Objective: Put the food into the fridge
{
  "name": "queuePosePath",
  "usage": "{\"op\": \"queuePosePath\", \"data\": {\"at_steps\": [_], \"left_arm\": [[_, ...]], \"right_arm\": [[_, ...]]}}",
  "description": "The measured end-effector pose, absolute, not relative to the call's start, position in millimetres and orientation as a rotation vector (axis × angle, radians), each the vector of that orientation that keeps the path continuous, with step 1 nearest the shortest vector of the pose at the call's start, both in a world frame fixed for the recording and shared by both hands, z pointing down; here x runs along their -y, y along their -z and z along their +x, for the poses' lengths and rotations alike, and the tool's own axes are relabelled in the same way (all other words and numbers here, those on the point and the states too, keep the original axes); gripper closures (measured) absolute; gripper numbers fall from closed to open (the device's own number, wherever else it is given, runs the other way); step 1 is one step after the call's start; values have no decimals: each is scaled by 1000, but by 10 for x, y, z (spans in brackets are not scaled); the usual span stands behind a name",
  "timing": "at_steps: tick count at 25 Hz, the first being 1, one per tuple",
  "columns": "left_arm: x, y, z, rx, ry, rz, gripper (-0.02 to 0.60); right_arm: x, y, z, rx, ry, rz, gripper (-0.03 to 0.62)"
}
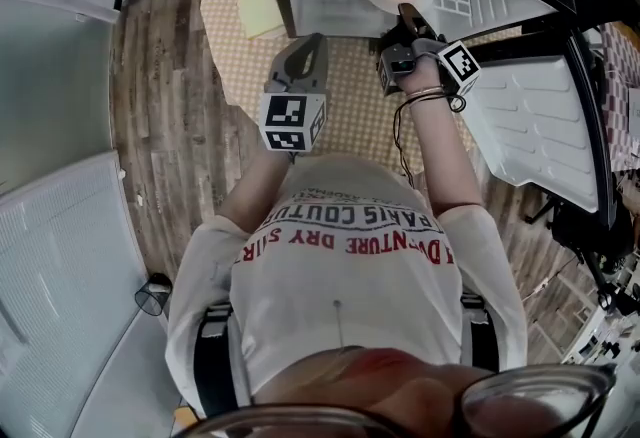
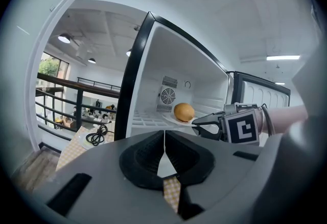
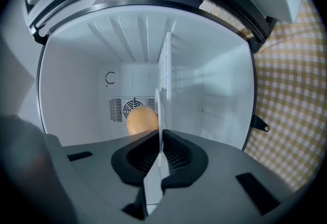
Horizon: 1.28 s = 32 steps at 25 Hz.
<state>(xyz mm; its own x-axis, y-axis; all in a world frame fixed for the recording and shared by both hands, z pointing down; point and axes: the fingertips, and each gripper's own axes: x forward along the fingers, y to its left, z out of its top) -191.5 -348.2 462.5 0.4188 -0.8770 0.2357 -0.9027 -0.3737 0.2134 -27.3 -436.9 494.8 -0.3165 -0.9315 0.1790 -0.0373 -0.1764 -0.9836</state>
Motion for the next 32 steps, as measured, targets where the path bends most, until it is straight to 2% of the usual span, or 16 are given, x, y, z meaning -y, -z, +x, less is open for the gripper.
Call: {"op": "queuePosePath", "data": {"at_steps": [16,18,19,28,32], "left_arm": [[3488,-4658,-1862,1590,-126,2347,554],[3473,-4655,-1857,1595,-124,2346,554],[3465,-4651,-1860,1600,-123,2344,554],[3421,-4541,-1809,1631,-106,2356,554],[3400,-4455,-1707,1623,-93,2386,554]], "right_arm": [[4464,-4939,-337,-1460,1538,-1228,554],[4466,-4924,-336,-1467,1533,-1228,468],[4464,-4918,-337,-1466,1534,-1219,462],[4300,-4734,-312,-1582,1488,-1147,464],[4055,-4734,-325,-1701,1456,-1171,513]]}}
